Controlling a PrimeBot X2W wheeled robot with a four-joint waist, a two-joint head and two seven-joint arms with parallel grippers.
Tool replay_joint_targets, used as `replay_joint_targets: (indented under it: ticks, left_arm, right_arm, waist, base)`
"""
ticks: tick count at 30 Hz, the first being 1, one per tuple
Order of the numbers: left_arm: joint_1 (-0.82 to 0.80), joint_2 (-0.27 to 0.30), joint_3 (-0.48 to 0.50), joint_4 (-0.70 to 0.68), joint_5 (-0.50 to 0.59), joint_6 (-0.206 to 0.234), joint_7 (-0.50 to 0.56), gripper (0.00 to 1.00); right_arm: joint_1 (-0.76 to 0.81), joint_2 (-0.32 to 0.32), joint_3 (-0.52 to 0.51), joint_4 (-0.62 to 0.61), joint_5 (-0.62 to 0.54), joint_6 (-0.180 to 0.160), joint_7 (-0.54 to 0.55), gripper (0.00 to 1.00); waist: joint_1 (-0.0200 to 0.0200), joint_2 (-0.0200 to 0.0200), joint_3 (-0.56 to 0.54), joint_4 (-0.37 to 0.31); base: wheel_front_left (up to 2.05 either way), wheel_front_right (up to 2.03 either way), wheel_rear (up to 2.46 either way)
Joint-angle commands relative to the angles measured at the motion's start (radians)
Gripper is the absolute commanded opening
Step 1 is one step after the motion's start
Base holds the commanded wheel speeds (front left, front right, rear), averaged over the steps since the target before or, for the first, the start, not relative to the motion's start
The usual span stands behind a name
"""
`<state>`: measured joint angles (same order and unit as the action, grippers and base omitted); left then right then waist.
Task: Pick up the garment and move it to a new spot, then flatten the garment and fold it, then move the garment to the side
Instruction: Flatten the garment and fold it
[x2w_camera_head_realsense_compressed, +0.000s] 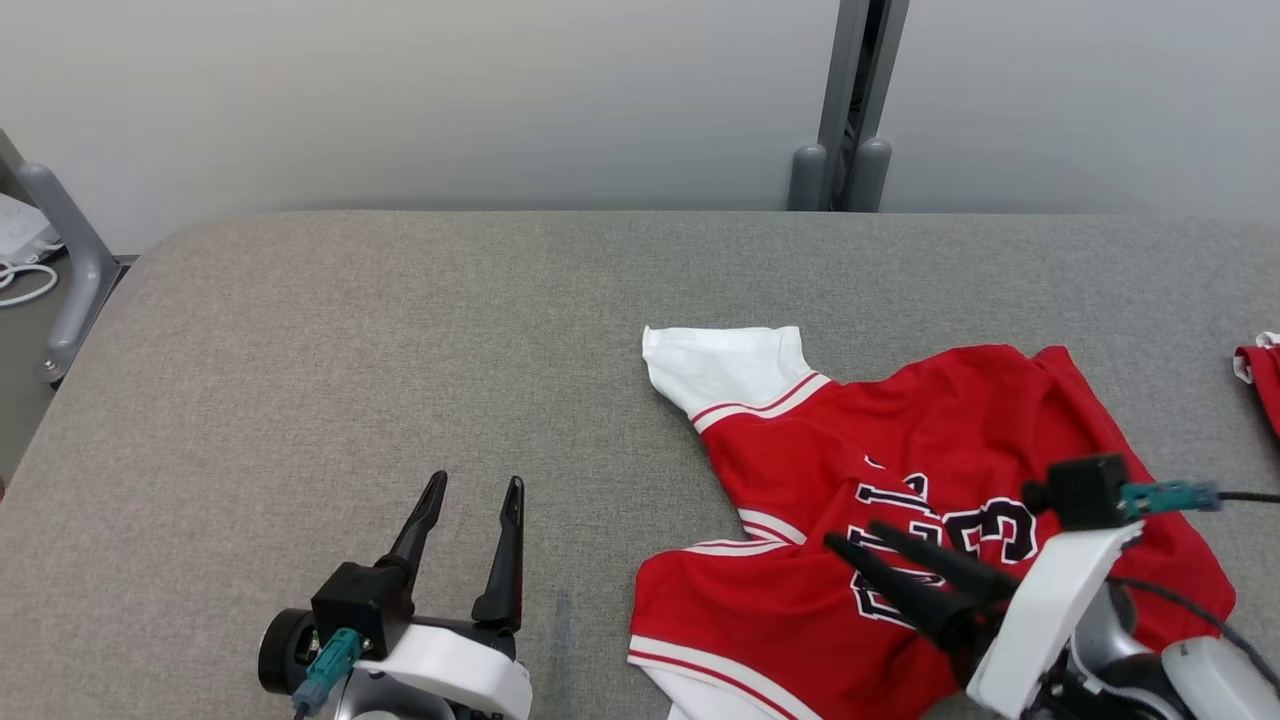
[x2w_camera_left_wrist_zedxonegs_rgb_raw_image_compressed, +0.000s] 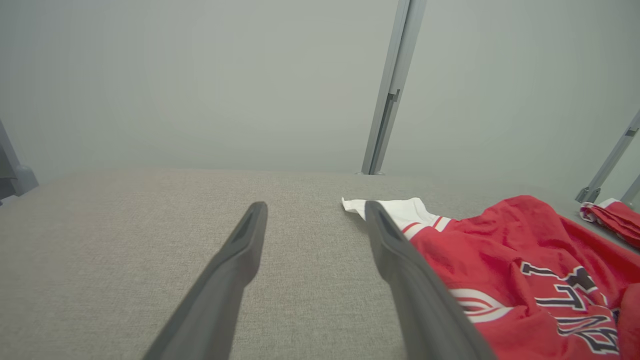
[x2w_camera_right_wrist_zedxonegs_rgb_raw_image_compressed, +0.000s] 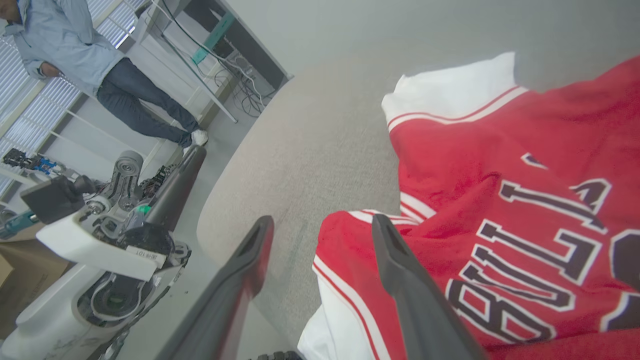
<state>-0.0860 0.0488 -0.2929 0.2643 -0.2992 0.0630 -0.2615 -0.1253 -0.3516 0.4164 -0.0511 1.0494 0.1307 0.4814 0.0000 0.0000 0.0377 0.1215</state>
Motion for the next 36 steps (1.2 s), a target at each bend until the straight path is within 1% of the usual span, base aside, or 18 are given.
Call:
replay_joint_targets:
  ticks: [1, 7, 11, 13, 15, 17, 18, 21, 28, 32, 36]
  left_arm:
    - [-0.010, 0.004, 0.001, -0.004, -0.002, 0.002, -0.004, 1.00]
    - [-0.021, 0.004, 0.001, -0.011, -0.002, 0.004, -0.004, 1.00]
    - [-0.020, 0.004, 0.006, -0.017, 0.000, 0.006, -0.004, 1.00]
    - [-0.017, 0.004, 0.009, -0.021, 0.002, 0.009, -0.004, 1.00]
    - [-0.011, 0.004, 0.011, -0.024, -0.009, 0.012, -0.004, 1.00]
    - [-0.007, 0.004, 0.012, -0.027, -0.011, 0.016, -0.004, 1.00]
    - [-0.005, 0.004, 0.014, -0.029, -0.013, 0.017, -0.004, 1.00]
    - [0.000, 0.004, 0.017, -0.037, -0.016, 0.017, -0.004, 1.00]
    - [0.000, 0.004, 0.014, -0.042, -0.016, 0.014, -0.004, 1.00]
    - [-0.016, 0.004, -0.002, -0.042, -0.019, 0.011, -0.004, 1.00]
    - [-0.034, 0.004, -0.022, -0.040, -0.030, 0.016, -0.004, 1.00]
  right_arm:
    - [-0.015, 0.004, -0.022, -0.004, -0.023, 0.000, -0.028, 1.00]
    - [-0.060, 0.047, -0.116, 0.031, -0.240, 0.000, -0.251, 1.00]
    - [-0.065, 0.082, -0.158, 0.098, -0.367, 0.000, -0.400, 1.00]
    - [-0.064, 0.110, -0.175, 0.133, -0.399, 0.000, -0.469, 1.00]
    - [-0.067, 0.118, -0.204, 0.177, -0.447, 0.000, -0.535, 1.00]
    - [-0.068, 0.144, -0.214, 0.214, -0.477, 0.000, -0.580, 1.00]
    - [-0.070, 0.147, -0.218, 0.230, -0.496, 0.000, -0.596, 1.00]
    - [-0.074, 0.152, -0.216, 0.271, -0.533, 0.000, -0.625, 1.00]
    - [-0.097, 0.162, -0.220, 0.315, -0.548, 0.000, -0.645, 1.00]
    - [-0.130, 0.144, -0.184, 0.318, -0.557, 0.000, -0.623, 1.00]
    - [-0.193, 0.116, -0.122, 0.327, -0.565, 0.000, -0.563, 1.00]
  waist:
    - [0.0000, 0.0000, 0.000, 0.000]
    - [0.0000, 0.0000, 0.003, -0.004]
    - [0.0000, 0.0000, 0.004, -0.009]
    - [0.0000, 0.0000, 0.006, -0.013]
    - [0.0000, 0.0000, 0.008, -0.016]
    - [0.0000, 0.0000, 0.010, -0.018]
    - [0.0000, 0.0000, 0.011, -0.019]
    - [0.0000, 0.0000, 0.015, -0.022]
    - [0.0000, 0.0000, 0.026, -0.015]
    - [0.0000, 0.0000, 0.047, 0.005]
    - [0.0000, 0.0000, 0.081, 0.040]
  base:
    - [0.00, 0.00, 0.00]
    - [0.00, 0.00, 0.00]
    - [0.00, 0.00, 0.00]
    - [0.00, 0.00, 0.00]
    - [0.00, 0.00, 0.00]
    - [0.00, 0.00, 0.00]
    - [0.00, 0.00, 0.00]
    - [0.00, 0.00, 0.00]
    - [0.00, 0.00, 0.00]
    - [0.00, 0.00, 0.00]
    - [0.00, 0.00, 0.00]
